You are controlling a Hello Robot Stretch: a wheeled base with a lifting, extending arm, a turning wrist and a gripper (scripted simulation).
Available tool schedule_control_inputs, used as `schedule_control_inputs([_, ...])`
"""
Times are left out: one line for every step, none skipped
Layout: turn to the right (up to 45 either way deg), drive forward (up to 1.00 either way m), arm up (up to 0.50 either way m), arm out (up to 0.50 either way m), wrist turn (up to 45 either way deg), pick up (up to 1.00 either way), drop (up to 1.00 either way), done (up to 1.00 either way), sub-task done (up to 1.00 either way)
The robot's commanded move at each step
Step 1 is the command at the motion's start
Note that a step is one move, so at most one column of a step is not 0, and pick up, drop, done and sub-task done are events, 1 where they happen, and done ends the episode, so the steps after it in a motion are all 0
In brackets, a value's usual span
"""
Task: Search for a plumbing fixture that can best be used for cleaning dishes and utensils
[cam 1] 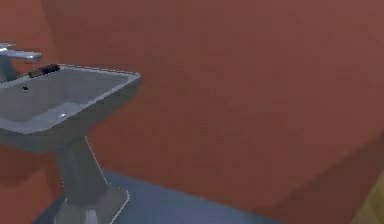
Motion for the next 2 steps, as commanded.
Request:
schedule_control_inputs([-33.0, 0.0, 0.0, 0.0, 0.0, 0.0, 0.0, 0.0, 0.0])
schedule_control_inputs([0.0, 0.0, 0.0, 0.0, 0.0, 0.0, 0.0, 1.0, 0.0])
